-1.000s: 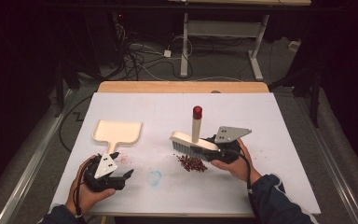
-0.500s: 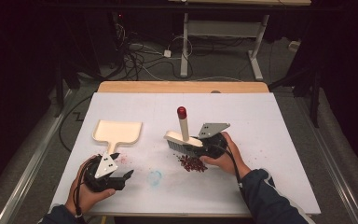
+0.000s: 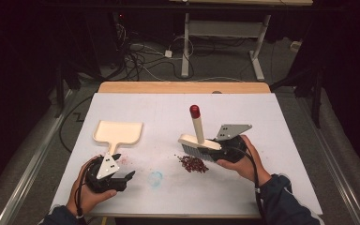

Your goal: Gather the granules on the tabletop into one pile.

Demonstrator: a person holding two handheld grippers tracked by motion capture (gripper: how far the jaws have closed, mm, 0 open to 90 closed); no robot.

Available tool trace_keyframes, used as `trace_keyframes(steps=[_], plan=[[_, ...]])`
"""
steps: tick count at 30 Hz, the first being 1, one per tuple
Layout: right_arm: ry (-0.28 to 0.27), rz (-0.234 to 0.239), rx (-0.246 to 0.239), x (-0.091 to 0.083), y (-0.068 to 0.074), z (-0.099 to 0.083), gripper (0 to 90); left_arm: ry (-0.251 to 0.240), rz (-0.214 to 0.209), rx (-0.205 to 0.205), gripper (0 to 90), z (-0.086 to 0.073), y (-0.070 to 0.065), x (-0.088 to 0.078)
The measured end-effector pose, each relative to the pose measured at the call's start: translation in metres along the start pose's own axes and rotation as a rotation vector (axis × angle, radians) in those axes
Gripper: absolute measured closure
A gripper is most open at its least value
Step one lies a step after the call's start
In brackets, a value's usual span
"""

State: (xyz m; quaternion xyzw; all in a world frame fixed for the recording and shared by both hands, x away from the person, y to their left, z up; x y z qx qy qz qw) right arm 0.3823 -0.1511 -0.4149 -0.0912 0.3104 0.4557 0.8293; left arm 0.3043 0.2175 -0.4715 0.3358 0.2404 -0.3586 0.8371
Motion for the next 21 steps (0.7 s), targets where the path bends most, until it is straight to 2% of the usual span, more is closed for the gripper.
trace_keyframes(steps=[5, 13, 20, 21], plan=[[-0.041, 0.007, -0.009, 0.005, 0.008, 0.011, 67.7, 0.0, 0.002, 0.002, 22.5, 0.0, 0.0, 0.0], [-0.009, 0.02, -0.028, 0.041, 0.02, 0.012, 67.7, 0.002, -0.004, -0.013, 22.5, -0.001, 0.0, -0.001], [0.018, 0.019, -0.032, 0.046, 0.02, 0.007, 67.7, -0.002, 0.001, -0.001, 22.5, -0.001, 0.0, -0.001], [0.02, 0.017, -0.034, 0.045, 0.02, 0.006, 67.7, 0.002, -0.007, -0.011, 22.5, -0.001, -0.001, -0.001]])
Point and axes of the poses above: each handheld gripper's, and its own axes: x roughly forward along the jaws, z roughly out of its top, y roughly to its left, the point moved 2 cm from there along x, roughly forward along the jaws, and after that the axes turned 15 degrees about x, right-handed, at the moved point
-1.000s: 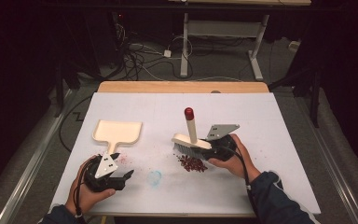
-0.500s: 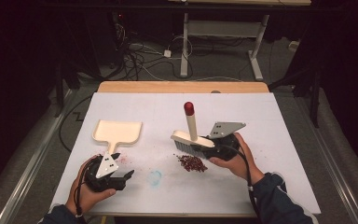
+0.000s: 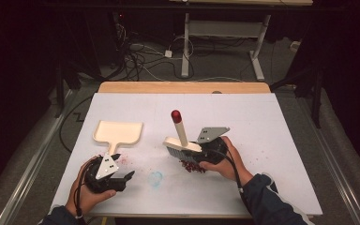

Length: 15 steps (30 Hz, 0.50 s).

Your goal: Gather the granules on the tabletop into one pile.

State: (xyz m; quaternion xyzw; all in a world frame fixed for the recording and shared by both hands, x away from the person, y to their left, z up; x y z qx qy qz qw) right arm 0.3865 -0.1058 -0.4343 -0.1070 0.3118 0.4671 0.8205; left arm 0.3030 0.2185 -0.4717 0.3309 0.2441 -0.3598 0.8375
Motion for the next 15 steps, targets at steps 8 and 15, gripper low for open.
trace_keyframes(steps=[8, 15], plan=[[0.013, -0.025, 0.019, -0.025, -0.006, -0.008, 67.7, 0.006, -0.007, 0.004, 22.5, 0.0, 0.0, 0.0], [-0.008, -0.03, 0.03, -0.042, -0.007, -0.011, 67.7, 0.007, -0.005, 0.009, 22.5, 0.001, -0.001, 0.0]])
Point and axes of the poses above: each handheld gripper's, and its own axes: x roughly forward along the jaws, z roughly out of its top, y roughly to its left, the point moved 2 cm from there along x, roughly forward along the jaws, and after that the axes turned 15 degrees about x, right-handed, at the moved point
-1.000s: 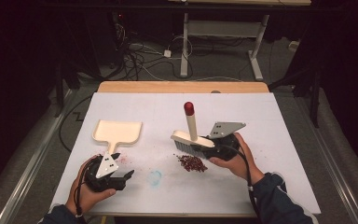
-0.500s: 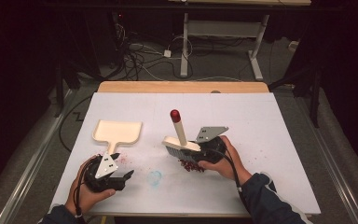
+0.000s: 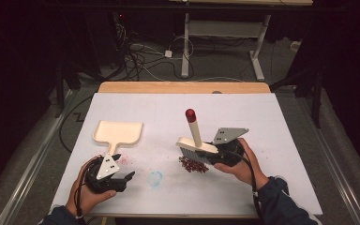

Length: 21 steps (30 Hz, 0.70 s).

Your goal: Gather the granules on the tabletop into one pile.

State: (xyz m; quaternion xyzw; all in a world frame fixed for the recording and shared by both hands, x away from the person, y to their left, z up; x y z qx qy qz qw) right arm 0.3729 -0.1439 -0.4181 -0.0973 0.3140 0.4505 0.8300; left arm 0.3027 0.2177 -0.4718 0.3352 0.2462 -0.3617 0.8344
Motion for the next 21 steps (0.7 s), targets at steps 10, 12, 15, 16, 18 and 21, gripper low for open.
trace_keyframes(steps=[10, 12, 15, 16, 18, 21], plan=[[-0.057, -0.021, 0.018, -0.037, -0.001, -0.001, 67.6, -0.006, 0.01, -0.001, 22.5, -0.001, 0.001, -0.003], [-0.063, -0.034, 0.028, -0.046, -0.004, -0.005, 67.6, -0.005, 0.011, 0.0, 22.5, -0.001, 0.001, -0.003], [-0.07, -0.057, 0.046, -0.062, -0.009, -0.012, 67.6, -0.004, 0.015, 0.002, 22.5, -0.001, 0.001, -0.003], [-0.071, -0.061, 0.055, -0.067, -0.01, -0.015, 67.6, -0.005, 0.017, 0.0, 22.5, -0.001, 0.001, -0.003], [-0.062, -0.079, 0.065, -0.076, -0.014, -0.021, 67.6, -0.003, 0.02, -0.002, 22.5, -0.001, 0.002, -0.003], [-0.052, -0.099, 0.087, -0.088, -0.018, -0.031, 67.5, -0.001, 0.022, 0.0, 22.5, 0.0, 0.001, -0.003]])
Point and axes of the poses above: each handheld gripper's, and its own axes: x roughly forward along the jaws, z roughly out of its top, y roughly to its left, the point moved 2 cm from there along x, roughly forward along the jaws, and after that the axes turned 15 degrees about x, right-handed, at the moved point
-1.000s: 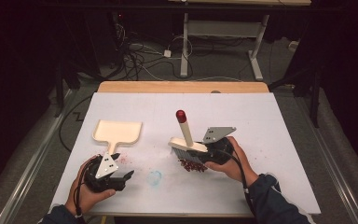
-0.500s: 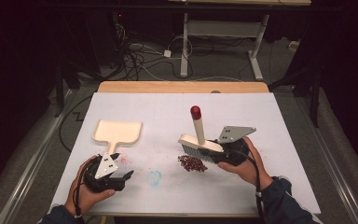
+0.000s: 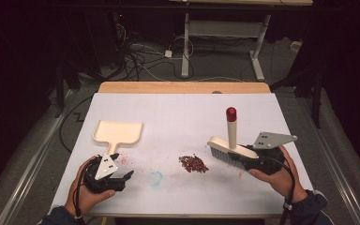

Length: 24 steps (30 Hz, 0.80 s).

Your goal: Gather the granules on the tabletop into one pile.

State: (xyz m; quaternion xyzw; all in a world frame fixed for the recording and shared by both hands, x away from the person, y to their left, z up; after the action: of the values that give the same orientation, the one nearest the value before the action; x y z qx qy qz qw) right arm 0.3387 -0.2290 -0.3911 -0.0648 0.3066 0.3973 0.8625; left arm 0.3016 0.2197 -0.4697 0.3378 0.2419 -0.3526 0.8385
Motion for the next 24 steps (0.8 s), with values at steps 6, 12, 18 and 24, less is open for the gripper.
trace_keyframes(steps=[6, 12, 18, 24], plan=[[0.032, -0.025, 0.06, -0.024, -0.009, -0.02, 67.5, 0.009, 0.0, 0.012, 22.5, 0.0, -0.001, 0.001], [0.065, 0.029, 0.095, -0.036, -0.011, -0.036, 67.3, 0.01, -0.003, 0.011, 22.5, 0.001, -0.002, 0.002], [0.123, 0.088, 0.111, -0.025, -0.015, -0.041, 67.1, 0.015, -0.01, 0.017, 22.5, 0.001, -0.002, 0.003], [0.161, 0.109, 0.139, -0.012, -0.022, -0.042, 66.8, 0.014, -0.014, 0.016, 22.5, 0.001, -0.002, 0.004]])
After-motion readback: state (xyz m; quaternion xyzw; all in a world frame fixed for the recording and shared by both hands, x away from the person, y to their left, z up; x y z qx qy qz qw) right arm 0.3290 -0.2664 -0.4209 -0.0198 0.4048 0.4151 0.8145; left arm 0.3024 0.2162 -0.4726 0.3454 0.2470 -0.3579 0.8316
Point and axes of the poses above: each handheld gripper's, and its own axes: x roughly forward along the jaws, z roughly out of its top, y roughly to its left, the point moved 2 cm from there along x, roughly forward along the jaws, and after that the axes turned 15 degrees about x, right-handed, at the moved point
